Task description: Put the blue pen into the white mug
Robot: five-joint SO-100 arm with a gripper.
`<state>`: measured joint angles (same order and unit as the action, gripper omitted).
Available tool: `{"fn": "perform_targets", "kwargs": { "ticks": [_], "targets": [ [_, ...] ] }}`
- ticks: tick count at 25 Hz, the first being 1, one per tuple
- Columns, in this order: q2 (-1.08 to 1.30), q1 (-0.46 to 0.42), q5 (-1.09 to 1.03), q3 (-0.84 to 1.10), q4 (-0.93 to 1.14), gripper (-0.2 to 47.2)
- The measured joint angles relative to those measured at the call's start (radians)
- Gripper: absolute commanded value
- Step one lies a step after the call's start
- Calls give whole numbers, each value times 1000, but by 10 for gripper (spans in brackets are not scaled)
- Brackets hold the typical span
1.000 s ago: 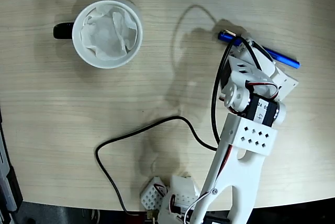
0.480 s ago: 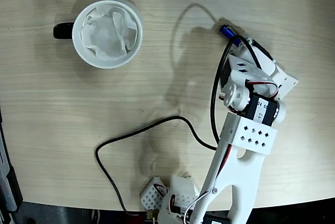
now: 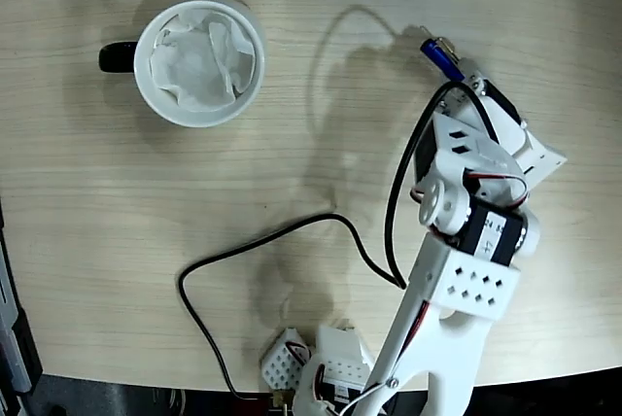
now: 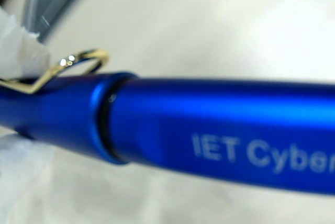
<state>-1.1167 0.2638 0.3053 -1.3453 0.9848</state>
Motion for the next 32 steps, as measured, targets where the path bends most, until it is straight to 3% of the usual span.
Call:
{"fn": "perform_targets", "kwargs": {
  "ticks": [8,20,32],
  "targets": [
    [-160,-63,94,0,0,0],
    [-430,-331,451,-8,-11,0],
    [-807,-667,529,-531,-466,0]
  ]
}}
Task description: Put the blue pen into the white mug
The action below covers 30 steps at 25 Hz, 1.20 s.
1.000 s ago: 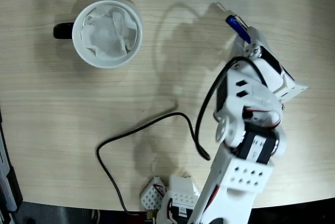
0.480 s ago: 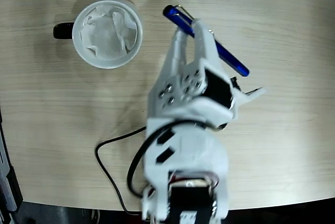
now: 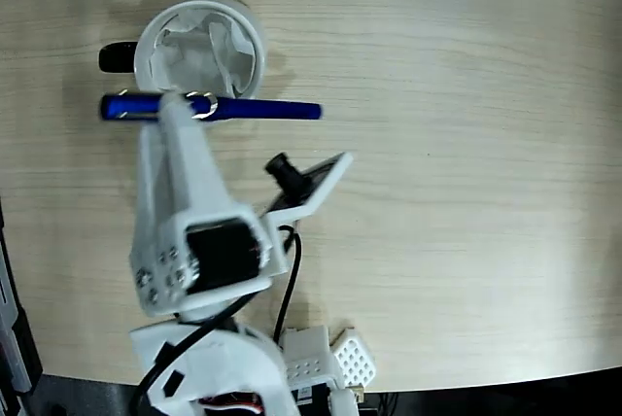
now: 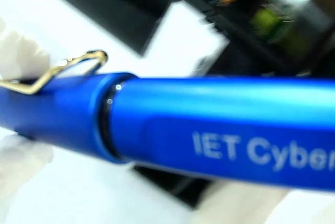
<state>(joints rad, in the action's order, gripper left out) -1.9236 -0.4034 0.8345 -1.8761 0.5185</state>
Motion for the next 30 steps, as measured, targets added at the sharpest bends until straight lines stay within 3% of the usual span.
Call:
{"fn": "perform_targets", "kwargs": {
  "ticks": [13,23,30],
  "targets": [
    [-143,-166,0,-267,-396,-1],
    [-141,-150,49,-417,-508,-1],
    [-48,-83,49,-417,-581,-1]
  ]
}}
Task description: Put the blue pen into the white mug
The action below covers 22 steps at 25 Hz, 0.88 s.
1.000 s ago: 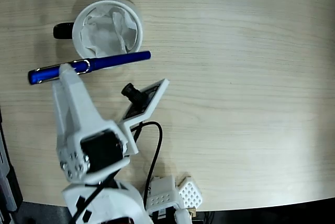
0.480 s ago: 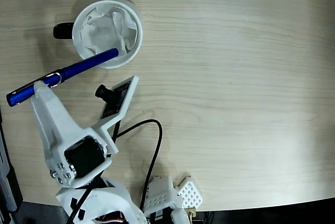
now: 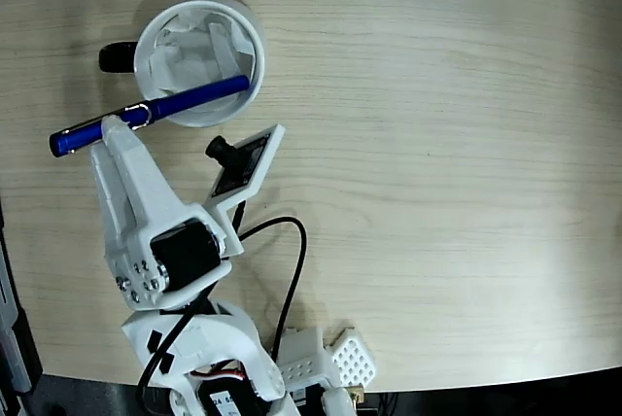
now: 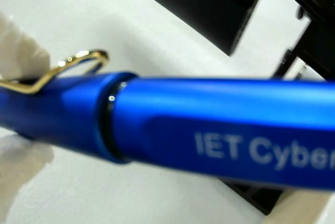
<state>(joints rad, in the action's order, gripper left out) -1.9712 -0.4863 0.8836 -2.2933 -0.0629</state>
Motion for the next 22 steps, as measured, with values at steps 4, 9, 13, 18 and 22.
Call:
{"fn": "perform_targets", "kwargs": {
  "ticks": [4,9,13,18,22],
  "targets": [
    [21,8,0,-2,-20,108],
    [21,-11,0,-2,-21,170],
    [20,-20,-5,-11,-21,203],
    [3,-29,-43,-78,-21,31],
    [-150,-9,-189,-233,-21,0]
  ]
}}
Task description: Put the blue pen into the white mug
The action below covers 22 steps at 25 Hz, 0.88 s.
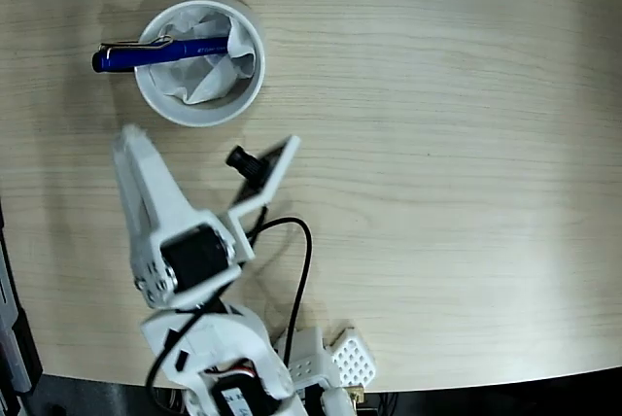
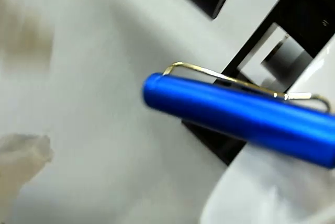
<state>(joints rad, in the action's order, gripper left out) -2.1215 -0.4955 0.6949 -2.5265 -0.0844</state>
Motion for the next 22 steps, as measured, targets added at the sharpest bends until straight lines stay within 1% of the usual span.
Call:
{"fn": "perform_targets", "kwargs": {
  "ticks": [2,5,8,11,13,14,15,18,21,22],
  "targets": [
    [-107,51,-106,-101,0,0],
    [-298,158,-316,-230,28,0],
    [-413,239,-531,-287,95,0],
    [-505,347,-759,-388,132,0],
    [-586,423,-868,-465,155,0],
    [-624,472,-900,-489,186,0],
    [-649,503,-923,-494,225,0],
    [-752,566,-943,-497,402,0],
    [-887,568,-945,-514,612,0],
    [-930,574,-945,-514,653,0]
  ]
}}
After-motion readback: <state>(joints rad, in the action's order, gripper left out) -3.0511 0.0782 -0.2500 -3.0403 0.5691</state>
